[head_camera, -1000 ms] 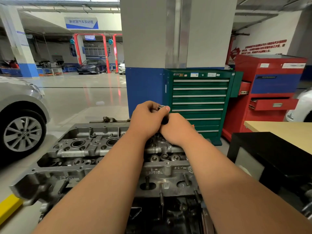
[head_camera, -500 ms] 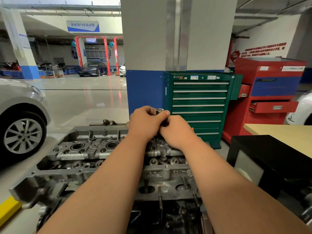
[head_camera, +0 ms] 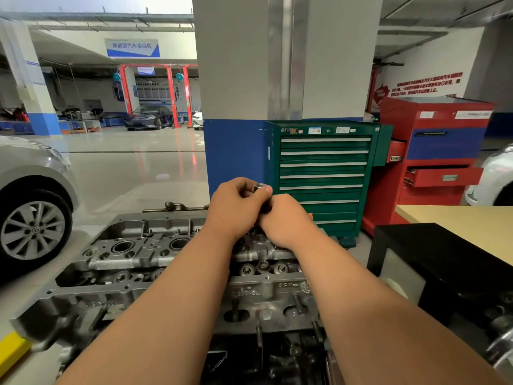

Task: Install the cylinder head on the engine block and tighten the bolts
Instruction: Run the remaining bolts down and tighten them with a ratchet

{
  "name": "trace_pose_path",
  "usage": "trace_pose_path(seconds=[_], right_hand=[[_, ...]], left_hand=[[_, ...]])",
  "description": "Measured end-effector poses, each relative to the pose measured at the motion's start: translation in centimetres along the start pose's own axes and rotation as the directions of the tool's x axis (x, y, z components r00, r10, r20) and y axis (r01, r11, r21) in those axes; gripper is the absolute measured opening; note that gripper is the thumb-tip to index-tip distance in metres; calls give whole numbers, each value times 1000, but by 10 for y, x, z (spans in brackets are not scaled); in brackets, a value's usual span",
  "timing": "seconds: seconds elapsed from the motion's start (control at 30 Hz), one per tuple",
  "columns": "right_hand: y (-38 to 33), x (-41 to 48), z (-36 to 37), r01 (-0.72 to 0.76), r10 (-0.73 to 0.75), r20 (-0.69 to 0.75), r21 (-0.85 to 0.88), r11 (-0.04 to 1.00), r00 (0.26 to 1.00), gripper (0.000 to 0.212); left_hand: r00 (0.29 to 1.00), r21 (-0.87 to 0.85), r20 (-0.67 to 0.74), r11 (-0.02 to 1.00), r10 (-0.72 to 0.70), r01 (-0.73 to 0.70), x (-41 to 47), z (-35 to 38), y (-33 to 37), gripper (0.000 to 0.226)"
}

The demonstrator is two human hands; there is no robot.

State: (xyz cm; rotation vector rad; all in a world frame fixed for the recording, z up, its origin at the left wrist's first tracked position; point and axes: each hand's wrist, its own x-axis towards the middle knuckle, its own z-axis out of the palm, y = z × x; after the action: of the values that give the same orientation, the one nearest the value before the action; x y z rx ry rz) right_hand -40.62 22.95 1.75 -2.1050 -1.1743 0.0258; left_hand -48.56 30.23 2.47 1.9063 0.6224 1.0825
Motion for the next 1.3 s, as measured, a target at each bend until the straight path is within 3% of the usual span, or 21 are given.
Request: trace_pose_path(seconds=[0.13,0.27,0.33,0.47,0.53,0.67,0.73,0.9,1.07,1.2,1.3], right_hand=[[-1,4,5,-62,54,-52,-173,983,997,9],[0,2,4,-23,22,-13,-95,995,1000,10],[0,0,3,-3,5,15,-117,993,1000,10],[1,3,5,-12,12,0,-160,987,1000,9],[-1,4,6,3,2,22,-235,972,1000,10],[0,2,4,-9,13,28,-134,991,1000,10],[0,0,2,12,-5,60,-113,994,998,13],[1,-1,3,-25,26,5,-132,991,1000,15],[-2,0,4,-49,48,-10,-136,990,999,8],[-1,-3,-1,30,-25,51,-94,995,998,10],[1,-2,-1,3,-1,24,-78,997,1000,10]], left_hand=[[999,-6,19,1000,-27,27,0,5,1,25],[997,17,-78,1000,17,-16,2,-1,0,21],[997,16,-56,999,45,-44,2,-3,1,17],[998,-45,59,999,-7,10,-1,1,3,52],[998,36,58,999,-20,18,-1,3,1,37],[999,62,-54,998,-8,11,2,0,-1,20],[1000,46,-27,999,10,-9,2,-1,-1,17],[1000,-38,24,999,7,-6,0,1,3,41],[1000,32,-22,999,-22,23,1,2,0,29],[1000,13,-18,1000,8,-8,2,-2,0,15],[999,-22,38,1000,-13,14,1,-1,1,39]])
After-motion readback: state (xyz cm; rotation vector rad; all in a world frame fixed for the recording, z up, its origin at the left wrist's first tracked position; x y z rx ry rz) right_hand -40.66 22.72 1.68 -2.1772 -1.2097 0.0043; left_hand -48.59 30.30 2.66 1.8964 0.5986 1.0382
